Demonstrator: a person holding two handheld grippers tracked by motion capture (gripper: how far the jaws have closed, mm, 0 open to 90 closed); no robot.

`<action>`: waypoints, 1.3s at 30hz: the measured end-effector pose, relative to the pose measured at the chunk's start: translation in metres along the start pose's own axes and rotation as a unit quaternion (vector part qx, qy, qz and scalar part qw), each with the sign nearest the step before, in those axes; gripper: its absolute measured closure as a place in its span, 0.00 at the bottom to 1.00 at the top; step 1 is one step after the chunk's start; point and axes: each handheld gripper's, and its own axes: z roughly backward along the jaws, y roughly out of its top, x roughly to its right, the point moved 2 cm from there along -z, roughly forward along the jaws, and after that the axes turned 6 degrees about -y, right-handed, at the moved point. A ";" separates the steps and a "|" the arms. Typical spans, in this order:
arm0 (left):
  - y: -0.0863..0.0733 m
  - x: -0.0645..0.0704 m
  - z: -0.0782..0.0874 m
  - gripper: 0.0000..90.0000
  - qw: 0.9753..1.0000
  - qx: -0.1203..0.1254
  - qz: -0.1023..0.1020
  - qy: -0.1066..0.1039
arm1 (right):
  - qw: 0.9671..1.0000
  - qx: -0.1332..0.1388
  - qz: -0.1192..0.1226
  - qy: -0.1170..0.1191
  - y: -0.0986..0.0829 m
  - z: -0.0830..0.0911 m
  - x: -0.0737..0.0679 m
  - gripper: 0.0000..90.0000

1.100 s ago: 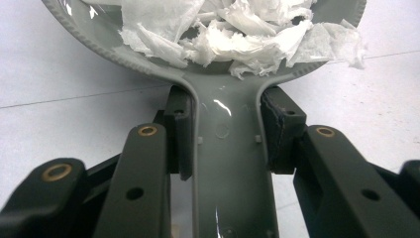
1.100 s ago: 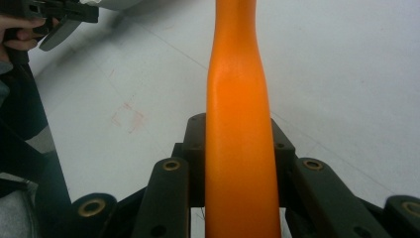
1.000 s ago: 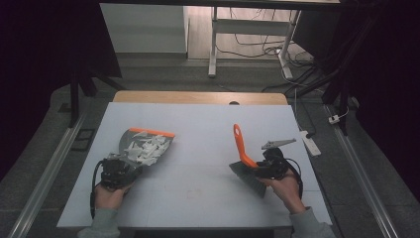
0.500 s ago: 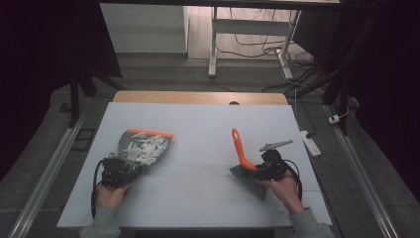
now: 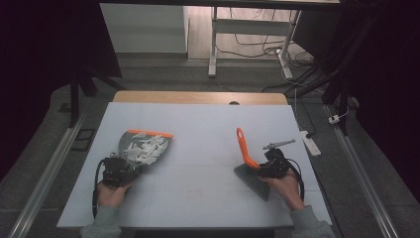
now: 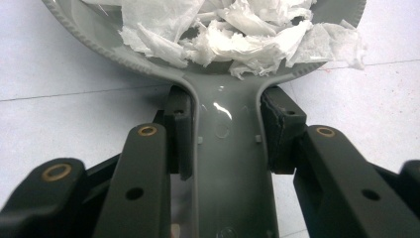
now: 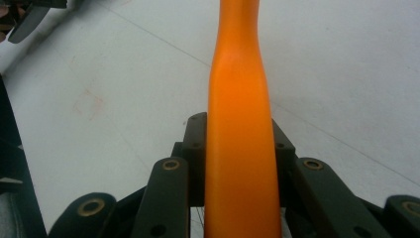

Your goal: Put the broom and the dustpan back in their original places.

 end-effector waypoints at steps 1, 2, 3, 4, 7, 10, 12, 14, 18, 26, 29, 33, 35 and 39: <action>0.000 0.000 0.000 0.69 1.000 0.000 0.001 0.000 | 1.000 0.000 -0.002 0.000 0.000 0.000 0.001 0.78; 0.000 0.001 -0.001 0.69 1.000 -0.001 0.001 0.001 | 1.000 0.000 -0.005 0.001 0.000 -0.001 0.003 0.78; 0.000 0.001 -0.002 0.68 1.000 -0.002 0.002 0.002 | 1.000 -0.001 -0.006 0.001 0.001 -0.001 0.004 0.78; 0.000 0.001 -0.002 0.68 1.000 -0.004 0.001 0.003 | 1.000 -0.002 -0.008 0.000 0.001 -0.001 0.006 0.77; 0.000 0.002 -0.004 0.68 1.000 -0.007 0.003 0.008 | 1.000 -0.004 -0.011 -0.001 0.001 -0.002 0.009 0.77; 0.000 0.002 -0.005 0.68 1.000 -0.006 0.007 0.008 | 1.000 -0.006 -0.010 -0.002 0.002 -0.002 0.010 0.77; 0.000 0.002 -0.005 0.68 1.000 -0.006 0.007 0.009 | 1.000 -0.007 -0.008 -0.003 0.003 -0.003 0.011 0.77; 0.000 0.002 -0.006 0.68 1.000 -0.006 0.004 0.010 | 1.000 -0.008 -0.011 -0.003 0.003 -0.003 0.012 0.77; 0.000 0.005 -0.007 0.68 1.000 -0.004 0.009 0.016 | 1.000 -0.009 -0.013 -0.001 0.003 -0.003 0.013 0.77; -0.001 0.010 -0.008 0.67 1.000 -0.005 0.004 0.015 | 1.000 -0.009 -0.012 -0.001 0.003 -0.003 0.013 0.77; -0.001 0.009 -0.008 0.65 1.000 -0.003 0.004 0.013 | 1.000 -0.009 -0.011 -0.001 0.003 -0.003 0.014 0.77; -0.001 0.009 -0.008 0.59 1.000 -0.001 0.001 0.011 | 1.000 -0.010 -0.013 -0.002 0.003 -0.004 0.016 0.75; -0.001 0.010 -0.008 0.54 1.000 0.002 -0.007 0.011 | 1.000 -0.008 -0.009 -0.011 0.004 -0.003 0.016 0.72; -0.001 0.011 -0.006 0.46 1.000 0.007 -0.010 0.010 | 0.999 -0.010 0.001 -0.032 0.004 -0.004 0.017 0.66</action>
